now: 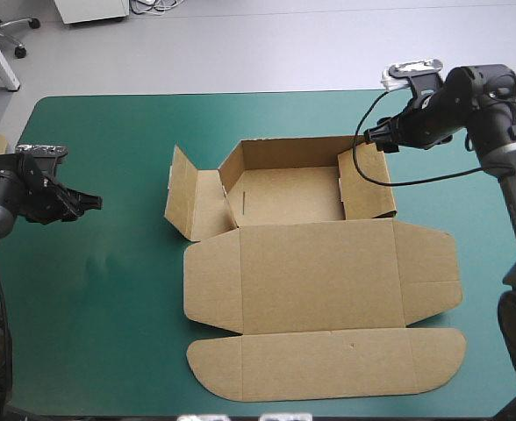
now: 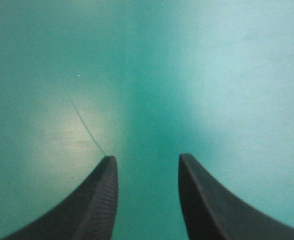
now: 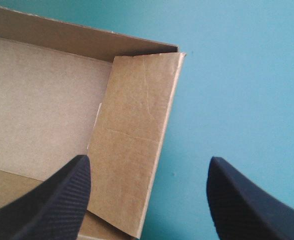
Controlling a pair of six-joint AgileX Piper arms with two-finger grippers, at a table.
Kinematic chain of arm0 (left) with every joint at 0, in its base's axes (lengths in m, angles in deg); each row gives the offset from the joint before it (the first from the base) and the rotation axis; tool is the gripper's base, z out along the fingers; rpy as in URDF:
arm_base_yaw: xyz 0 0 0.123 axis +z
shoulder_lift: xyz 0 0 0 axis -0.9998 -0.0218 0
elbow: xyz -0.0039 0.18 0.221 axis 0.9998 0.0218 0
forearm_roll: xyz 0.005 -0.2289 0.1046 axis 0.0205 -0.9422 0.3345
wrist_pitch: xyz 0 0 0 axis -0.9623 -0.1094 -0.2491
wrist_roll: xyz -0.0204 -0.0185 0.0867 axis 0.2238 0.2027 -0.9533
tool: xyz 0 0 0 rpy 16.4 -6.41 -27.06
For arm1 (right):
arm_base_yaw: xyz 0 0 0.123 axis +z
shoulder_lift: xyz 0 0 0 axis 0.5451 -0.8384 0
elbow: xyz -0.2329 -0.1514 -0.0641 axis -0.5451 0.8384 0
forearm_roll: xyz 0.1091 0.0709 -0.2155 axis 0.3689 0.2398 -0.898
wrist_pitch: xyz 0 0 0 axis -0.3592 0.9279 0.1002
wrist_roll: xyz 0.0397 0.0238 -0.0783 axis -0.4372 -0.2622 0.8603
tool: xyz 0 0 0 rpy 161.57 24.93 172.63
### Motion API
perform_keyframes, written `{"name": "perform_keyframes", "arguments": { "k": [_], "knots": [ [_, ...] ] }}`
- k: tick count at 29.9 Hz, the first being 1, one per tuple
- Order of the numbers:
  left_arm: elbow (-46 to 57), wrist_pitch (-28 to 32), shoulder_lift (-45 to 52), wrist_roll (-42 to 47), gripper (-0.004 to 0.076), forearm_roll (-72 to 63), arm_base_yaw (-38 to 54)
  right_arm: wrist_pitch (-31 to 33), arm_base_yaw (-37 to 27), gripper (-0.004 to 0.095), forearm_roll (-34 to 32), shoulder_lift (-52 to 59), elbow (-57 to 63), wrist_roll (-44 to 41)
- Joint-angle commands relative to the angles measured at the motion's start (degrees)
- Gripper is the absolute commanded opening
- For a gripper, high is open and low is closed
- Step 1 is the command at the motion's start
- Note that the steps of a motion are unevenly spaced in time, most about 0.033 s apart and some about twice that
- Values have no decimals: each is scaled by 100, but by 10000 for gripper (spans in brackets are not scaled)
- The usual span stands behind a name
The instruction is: Fold the box
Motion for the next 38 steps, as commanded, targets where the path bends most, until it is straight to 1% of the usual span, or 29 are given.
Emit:
{"name": "perform_keyframes", "arguments": {
  "k": [1,3,6,7,8,10,11,13,15,16,19,21,23,25,27,28,30,33,35,38],
  "knots": [
    [-171,214,256,10,288,-48,5,-188,252,538,-505,677,-177,-127],
    [-171,203,256,10,288,-48,5,-208,593,486,-995,873,-177,-311],
    [-171,195,256,10,288,-38,5,-307,1304,482,-1832,1015,-177,-665],
    [-171,195,256,10,288,-27,5,-367,1490,482,-2037,1015,-177,-800],
    [-171,195,256,10,288,-27,5,-566,1579,482,-2071,992,-177,-945],
    [-171,195,256,10,288,-32,5,-885,1581,482,-2113,886,-177,-924],
    [-171,205,256,10,288,-32,5,-970,1581,482,-2288,813,-177,-924],
    [-171,205,256,10,288,-32,5,-948,1581,482,-2807,666,-177,-1142],
    [-171,205,256,10,288,-32,5,-706,1581,482,-3064,548,-177,-1509],
    [-171,229,256,10,288,-32,5,-640,1581,482,-3102,516,-177,-1532],
    [-171,281,256,10,288,-44,5,-718,1581,479,-3297,295,-177,-1370],
    [-171,281,256,10,288,-44,5,-982,1581,466,-3669,125,-177,-1237],
    [-171,259,256,10,288,-44,5,-1050,1581,453,-3830,-20,-177,-1260],
    [-171,259,256,10,288,-44,5,-948,1551,441,-3857,-164,-177,-1509],
    [-171,259,256,10,288,-44,5,-494,1439,448,-3712,-314,-177,-1754],
    [-171,259,256,10,288,-44,5,-334,1356,448,-3535,-385,-177,-1754],
    [-171,259,256,10,288,-44,5,-123,1102,448,-2827,-510,-177,-1568],
    [-171,270,256,10,288,-44,5,-67,802,450,-1964,-621,-177,-1401],
    [-171,270,256,10,288,-44,5,-103,676,462,-1724,-685,-177,-1317],
    [-171,270,256,10,288,-65,5,-332,572,526,-1447,-800,-177,-1041]
  ]
}}
